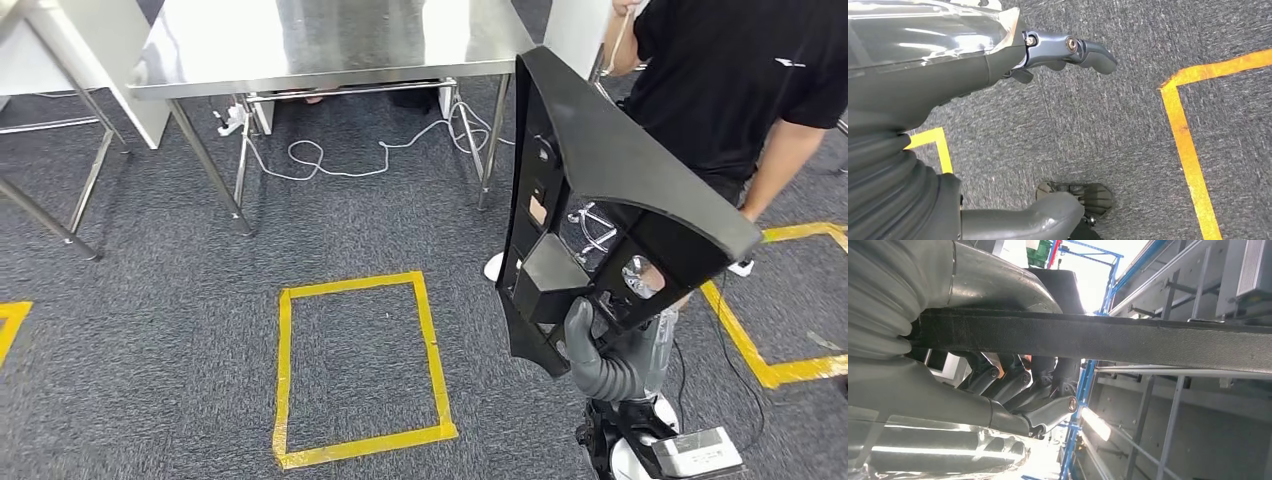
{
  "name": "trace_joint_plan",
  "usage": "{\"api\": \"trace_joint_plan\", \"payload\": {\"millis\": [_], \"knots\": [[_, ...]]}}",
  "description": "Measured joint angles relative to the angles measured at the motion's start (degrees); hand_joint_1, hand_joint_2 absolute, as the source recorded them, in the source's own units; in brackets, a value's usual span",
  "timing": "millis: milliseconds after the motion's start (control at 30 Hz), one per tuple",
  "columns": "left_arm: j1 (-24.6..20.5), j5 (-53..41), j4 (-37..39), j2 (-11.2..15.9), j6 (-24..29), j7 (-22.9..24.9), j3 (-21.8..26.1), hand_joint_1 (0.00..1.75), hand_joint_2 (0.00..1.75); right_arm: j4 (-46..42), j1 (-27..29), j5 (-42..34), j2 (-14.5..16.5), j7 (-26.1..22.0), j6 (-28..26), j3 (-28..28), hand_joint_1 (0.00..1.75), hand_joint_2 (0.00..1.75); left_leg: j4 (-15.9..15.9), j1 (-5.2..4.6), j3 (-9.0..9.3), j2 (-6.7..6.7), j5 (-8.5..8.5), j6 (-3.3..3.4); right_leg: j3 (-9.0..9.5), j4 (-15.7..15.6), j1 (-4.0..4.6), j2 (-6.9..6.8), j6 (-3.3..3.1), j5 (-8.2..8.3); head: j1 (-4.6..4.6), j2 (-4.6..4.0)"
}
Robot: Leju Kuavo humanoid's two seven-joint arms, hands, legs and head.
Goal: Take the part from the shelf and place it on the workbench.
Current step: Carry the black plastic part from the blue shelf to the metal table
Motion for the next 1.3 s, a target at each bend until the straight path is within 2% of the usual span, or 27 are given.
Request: {"api": "trace_joint_plan", "payload": {"millis": [33,67,133,200,267,400,600,700,800,867,967,1000,1033,1067,1100,1133,1167,1200,1233,1267,1300], "knots": [[0.0,0.0,0.0,0.0,0.0,-0.1,0.0,0.00,1.75,0.0,-0.1,0.3,0.0,0.0,-0.4,0.0,1.75,1.75,0.3,-0.08,-0.08,-0.29,-0.23,-0.36,1.10,-2.8,-0.19,0.23,-0.02,1.22,0.06,0.00],[0.0,0.0,0.0,0.0,0.0,-0.2,0.0,0.00,1.75,0.0,-0.1,0.5,0.0,0.1,-0.8,0.0,1.75,1.75,0.6,-0.19,-0.25,-0.44,-0.50,-0.52,1.67,-4.4,-0.36,0.45,-0.32,1.89,0.07,0.00],[0.1,-0.1,0.0,0.0,-0.1,-0.3,0.0,0.00,1.75,-0.1,-0.1,0.7,0.1,0.2,-1.1,0.0,1.75,1.75,0.8,-0.25,-0.44,-0.41,-0.64,0.01,1.88,-4.8,-0.38,0.61,-1.14,2.18,0.00,0.01],[0.2,-0.2,0.0,0.0,-0.5,-0.4,0.0,0.00,1.75,-0.2,-0.1,0.7,0.2,0.2,-1.3,-0.1,1.75,1.75,0.7,-0.17,-0.35,-0.22,-0.57,0.67,1.87,-4.8,-0.19,0.73,-1.36,2.27,-0.03,0.01],[0.2,-0.3,0.0,0.0,-1.0,-0.4,0.0,0.00,1.75,-0.2,-0.1,0.7,0.2,0.3,-1.4,-0.1,1.75,1.75,0.5,-0.08,-0.17,-0.10,-0.59,0.70,1.89,-4.8,-0.04,0.83,-1.53,2.27,-0.04,-0.01],[0.2,-0.3,0.0,0.0,-2.0,-0.4,0.2,0.00,1.75,-0.2,-0.1,0.7,0.2,0.4,-1.5,-0.1,1.75,1.75,0.2,0.05,-0.02,-0.02,-0.52,0.47,1.89,-4.8,0.19,0.87,-1.69,2.19,-0.03,0.00],[0.3,0.1,0.0,0.1,-3.0,-0.4,0.8,0.00,1.75,-0.2,-0.1,0.7,0.2,0.4,-1.9,-0.1,1.75,1.75,0.1,0.20,-0.01,0.02,-0.60,-1.16,1.87,-4.7,0.42,0.86,-1.95,2.08,-0.01,0.01],[0.4,0.1,0.0,0.1,-3.1,-0.4,0.9,0.00,1.75,-0.2,-0.1,0.7,0.2,0.4,-1.9,0.0,1.75,1.75,0.2,0.09,-0.08,0.03,-0.66,-1.52,1.90,-4.8,0.33,0.85,-1.91,2.11,0.00,-0.01],[0.5,0.0,0.0,0.3,-3.2,-0.4,1.1,0.00,1.75,-0.3,-0.1,1.3,0.3,0.5,-1.9,0.1,1.75,1.75,-1.0,0.04,0.60,0.10,-0.17,-0.52,2.54,-5.9,0.03,0.69,-1.47,2.48,-0.03,0.01],[0.5,0.0,0.0,0.4,-3.1,-0.3,1.1,0.00,1.75,-0.5,-0.3,1.6,0.4,0.5,-2.0,0.1,1.75,1.75,-3.3,0.43,2.05,0.10,0.90,0.18,1.94,-4.4,0.29,0.41,-1.46,1.48,0.16,0.01],[0.6,0.0,0.0,0.4,-3.1,0.0,1.2,0.00,1.75,-0.6,-0.3,1.8,0.5,0.6,-2.0,0.2,1.75,1.75,-4.2,0.68,2.54,-0.24,1.43,0.21,-2.60,4.8,0.21,0.25,-1.87,-2.63,0.41,-0.01],[0.6,0.0,0.0,0.4,-3.1,0.0,1.2,0.00,1.75,-0.6,-0.2,1.9,0.5,0.6,-2.0,0.2,1.75,1.75,-4.1,0.72,2.40,-0.51,1.37,0.10,-3.71,7.0,0.10,0.25,-1.68,-3.28,0.42,0.00],[0.7,0.0,0.0,0.4,-3.1,0.1,1.3,0.00,1.75,-0.5,-0.1,1.9,0.4,0.7,-2.0,0.2,1.75,1.75,-3.9,0.84,2.23,-0.89,1.27,-0.09,-3.79,7.2,-0.10,0.25,-1.23,-3.02,0.40,0.00],[0.8,0.0,0.0,0.4,-3.1,0.1,1.3,0.00,1.75,-0.5,-0.1,1.9,0.4,0.7,-2.0,0.2,1.75,1.75,-3.4,1.04,2.04,-1.35,1.09,-0.42,-2.66,5.0,-0.37,0.34,-0.53,-1.88,0.40,0.00],[0.8,0.0,0.0,0.4,-3.1,0.1,1.3,0.00,1.75,-0.5,-0.1,1.9,0.4,0.7,-2.0,0.2,1.75,1.75,-2.8,1.30,1.79,-1.86,0.82,-0.89,-0.70,1.3,-0.72,0.72,0.22,-0.43,0.41,0.00],[0.8,0.0,0.0,0.4,-3.1,0.1,1.3,0.00,1.75,-0.5,-0.1,1.9,0.4,0.7,-2.0,0.2,1.75,1.75,-2.2,1.43,1.45,-2.40,0.48,-1.46,0.95,-1.8,-0.84,1.52,0.68,0.69,0.53,-0.01],[0.7,0.0,0.0,0.4,-3.1,0.2,1.3,0.00,1.75,-0.5,0.0,1.9,0.4,0.7,-2.0,0.2,1.75,1.75,-1.4,1.48,1.06,-2.91,0.08,-2.01,2.22,-4.0,-0.94,2.29,0.57,1.36,0.67,-0.01],[0.7,0.0,0.0,0.5,-3.1,0.1,1.4,0.00,1.75,-0.5,0.0,1.9,0.4,0.7,-2.0,0.2,1.75,1.75,-0.8,1.46,0.67,-3.36,-0.21,-2.45,2.71,-4.8,-0.90,2.84,0.03,1.49,0.77,-0.01],[0.7,-0.1,0.0,0.5,-3.1,0.1,1.4,0.00,1.75,-0.5,0.0,1.8,0.3,0.7,-2.0,0.2,1.75,1.75,-0.6,1.43,0.33,-3.80,-0.35,-2.73,2.59,-4.4,-0.70,2.96,-0.79,1.35,0.81,0.00],[0.7,-0.1,0.0,0.5,-3.1,0.1,1.4,0.00,1.75,-0.5,0.0,1.8,0.3,0.8,-2.0,0.2,1.75,1.75,-0.3,1.51,0.11,-4.23,-0.39,-2.85,2.65,-4.4,-0.70,2.50,-1.53,1.37,0.73,0.00],[0.9,-0.2,0.0,0.4,-3.1,0.1,1.4,0.00,1.75,-0.5,0.0,1.8,0.3,0.8,-2.0,0.2,1.75,1.75,-0.2,1.66,-0.04,-4.18,-0.41,-2.92,2.61,-4.3,-0.62,1.92,-2.00,1.38,0.63,0.00]]}}
